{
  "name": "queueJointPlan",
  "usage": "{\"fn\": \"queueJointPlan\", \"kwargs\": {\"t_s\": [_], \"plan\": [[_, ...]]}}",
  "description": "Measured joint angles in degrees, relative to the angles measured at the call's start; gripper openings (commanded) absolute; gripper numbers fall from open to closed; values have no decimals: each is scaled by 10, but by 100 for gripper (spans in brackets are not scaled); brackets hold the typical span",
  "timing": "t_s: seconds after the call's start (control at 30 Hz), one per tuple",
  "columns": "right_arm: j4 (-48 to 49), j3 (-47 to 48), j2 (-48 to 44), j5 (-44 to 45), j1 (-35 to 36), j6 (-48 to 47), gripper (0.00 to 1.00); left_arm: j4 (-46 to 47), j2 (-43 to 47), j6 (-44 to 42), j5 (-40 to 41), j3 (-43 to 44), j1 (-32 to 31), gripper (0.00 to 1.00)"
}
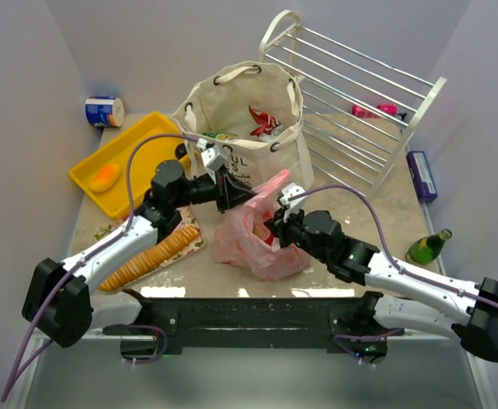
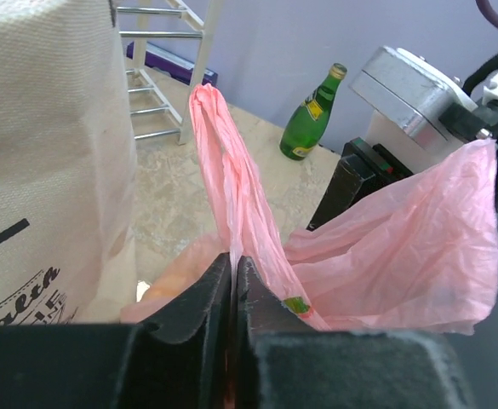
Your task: Place the mixed food into the grocery bags and tie them
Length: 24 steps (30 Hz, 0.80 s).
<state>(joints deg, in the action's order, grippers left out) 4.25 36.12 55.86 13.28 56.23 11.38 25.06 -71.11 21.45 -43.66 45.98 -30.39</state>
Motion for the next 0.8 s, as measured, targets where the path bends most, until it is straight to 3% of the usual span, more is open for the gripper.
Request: {"fn": "queueJointPlan", "kwargs": {"t_s": [0.17, 0.2, 0.4, 0.8], "plan": [[-20, 20, 0, -16, 0, 2, 0, -30, 23, -30, -14, 0, 0, 53], [-23, 24, 0, -20, 0, 2, 0, -38, 28, -37, -14, 0, 0, 62], [-37, 28, -9, -27, 0, 10, 0, -77, 47, -63, -15, 0, 0, 85], [-48, 37, -12, -28, -4, 16, 0, -193, 82, -132, 15, 31, 0, 93]]}}
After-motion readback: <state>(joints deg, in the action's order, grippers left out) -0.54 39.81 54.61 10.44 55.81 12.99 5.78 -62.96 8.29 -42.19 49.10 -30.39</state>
